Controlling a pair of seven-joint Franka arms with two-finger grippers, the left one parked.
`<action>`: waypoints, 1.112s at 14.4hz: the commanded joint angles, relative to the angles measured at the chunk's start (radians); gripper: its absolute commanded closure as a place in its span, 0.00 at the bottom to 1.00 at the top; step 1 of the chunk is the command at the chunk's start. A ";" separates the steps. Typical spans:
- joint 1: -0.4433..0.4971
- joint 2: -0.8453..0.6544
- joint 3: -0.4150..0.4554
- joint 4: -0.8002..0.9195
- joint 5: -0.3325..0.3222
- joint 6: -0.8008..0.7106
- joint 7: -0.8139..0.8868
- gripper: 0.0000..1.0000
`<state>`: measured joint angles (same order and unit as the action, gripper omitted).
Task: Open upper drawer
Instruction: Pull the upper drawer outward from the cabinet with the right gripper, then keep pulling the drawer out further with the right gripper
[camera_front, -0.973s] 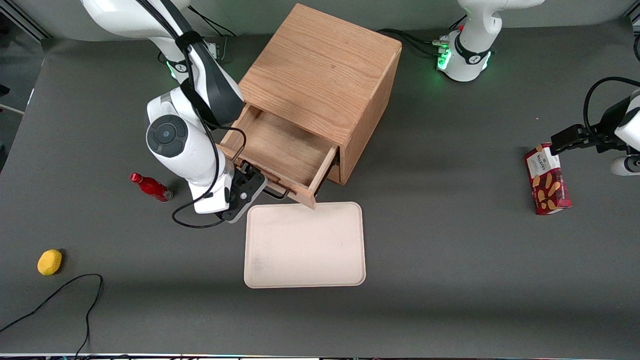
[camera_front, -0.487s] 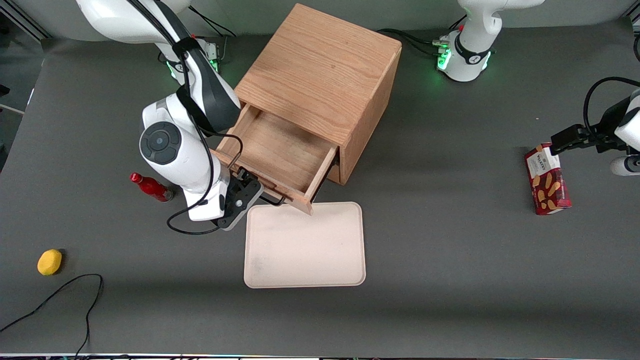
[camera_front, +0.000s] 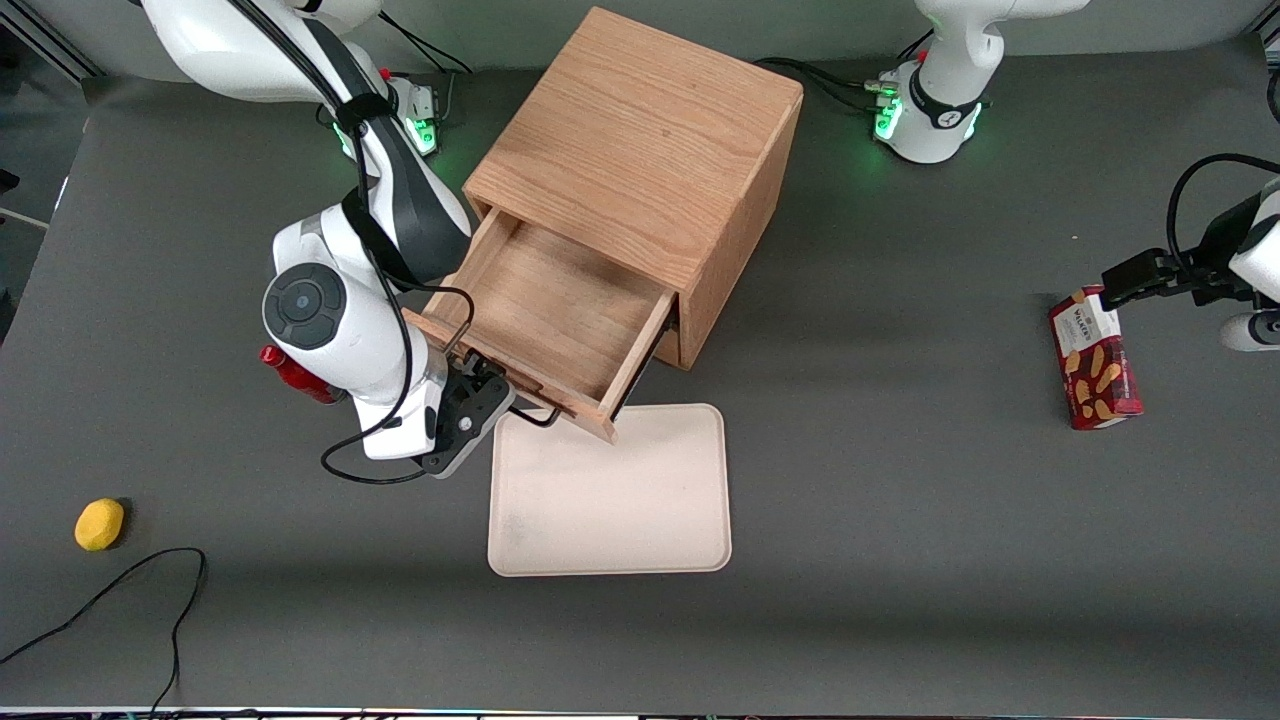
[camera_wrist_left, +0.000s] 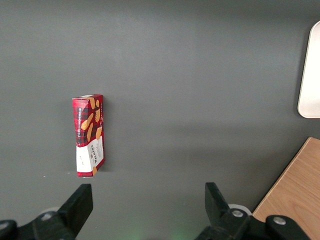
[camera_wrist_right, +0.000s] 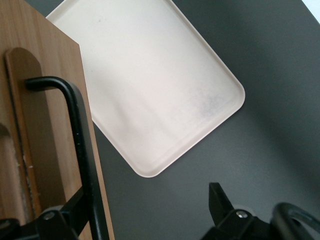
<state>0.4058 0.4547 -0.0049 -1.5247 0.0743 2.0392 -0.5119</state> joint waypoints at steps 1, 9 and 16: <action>-0.021 0.035 0.006 0.061 -0.004 -0.017 -0.031 0.00; -0.041 0.045 0.005 0.078 0.002 -0.019 -0.017 0.00; -0.050 0.052 0.005 0.090 0.002 -0.021 -0.019 0.00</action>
<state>0.3673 0.4922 -0.0048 -1.4690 0.0760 2.0362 -0.5156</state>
